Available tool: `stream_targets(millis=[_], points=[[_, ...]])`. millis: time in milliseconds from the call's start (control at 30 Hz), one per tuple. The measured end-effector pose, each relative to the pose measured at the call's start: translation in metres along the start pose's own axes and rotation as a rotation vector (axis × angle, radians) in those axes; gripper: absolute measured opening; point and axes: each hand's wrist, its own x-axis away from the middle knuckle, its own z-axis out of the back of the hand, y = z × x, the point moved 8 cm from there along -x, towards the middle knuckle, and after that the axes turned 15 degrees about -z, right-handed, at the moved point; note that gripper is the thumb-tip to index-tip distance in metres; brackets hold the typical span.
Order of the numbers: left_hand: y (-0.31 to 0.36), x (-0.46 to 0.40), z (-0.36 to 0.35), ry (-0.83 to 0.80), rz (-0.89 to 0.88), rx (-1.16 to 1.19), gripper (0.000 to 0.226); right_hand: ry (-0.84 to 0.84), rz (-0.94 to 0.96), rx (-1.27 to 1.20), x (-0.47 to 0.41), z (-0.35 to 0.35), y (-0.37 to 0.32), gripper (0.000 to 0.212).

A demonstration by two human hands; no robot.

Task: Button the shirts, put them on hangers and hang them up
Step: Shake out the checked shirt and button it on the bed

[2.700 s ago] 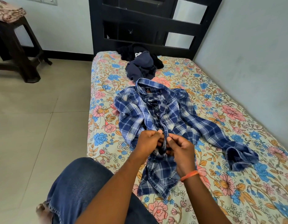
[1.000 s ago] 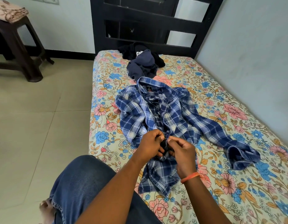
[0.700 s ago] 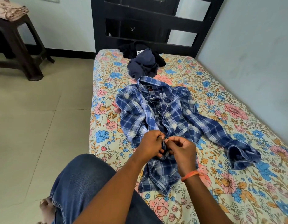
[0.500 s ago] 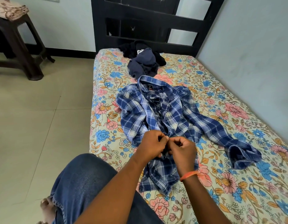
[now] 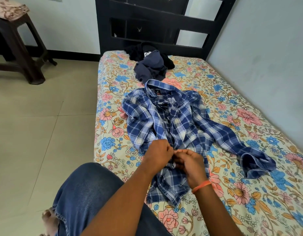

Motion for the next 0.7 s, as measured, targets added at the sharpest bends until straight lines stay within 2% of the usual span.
stream_targets(millis=[67, 100, 167, 267, 333, 433, 500, 600, 700], points=[[0.002, 0.0, -0.003, -0.087, -0.051, -0.272, 0.023, 0.214, 0.185, 0.301, 0.001, 0.009, -0.018, 0.013], [0.003, 0.0, -0.004, -0.105, -0.069, -0.341, 0.02, 0.279, 0.28, 0.37, 0.005, 0.009, -0.03, 0.018], [0.007, -0.002, -0.001, -0.09, -0.112, -0.422, 0.013, 0.308, 0.436, 0.434, 0.009, -0.001, -0.052, 0.021], [0.016, -0.008, 0.0, -0.045, -0.249, -0.586, 0.039, 0.295, 0.525, 0.583, -0.002, -0.023, -0.076, 0.007], [0.016, -0.012, 0.0, -0.049, -0.276, -0.64, 0.05, 0.328, 0.535, 0.708, -0.015, -0.035, -0.084, 0.009], [0.004, -0.019, -0.004, -0.12, -0.211, -0.568, 0.048, 0.361, 0.463, 0.794, -0.037, -0.041, -0.086, 0.024], [-0.002, -0.022, -0.008, -0.159, -0.151, -0.504, 0.039, 0.368, 0.438, 0.814, -0.046, -0.04, -0.085, 0.025], [-0.009, -0.031, -0.005, -0.045, -0.052, -0.372, 0.027, 0.359, 0.466, 0.716, -0.05, -0.03, -0.078, 0.009], [-0.021, -0.041, 0.003, 0.108, 0.007, -0.276, 0.028, 0.357, 0.425, 0.485, -0.052, -0.012, -0.065, 0.006]])
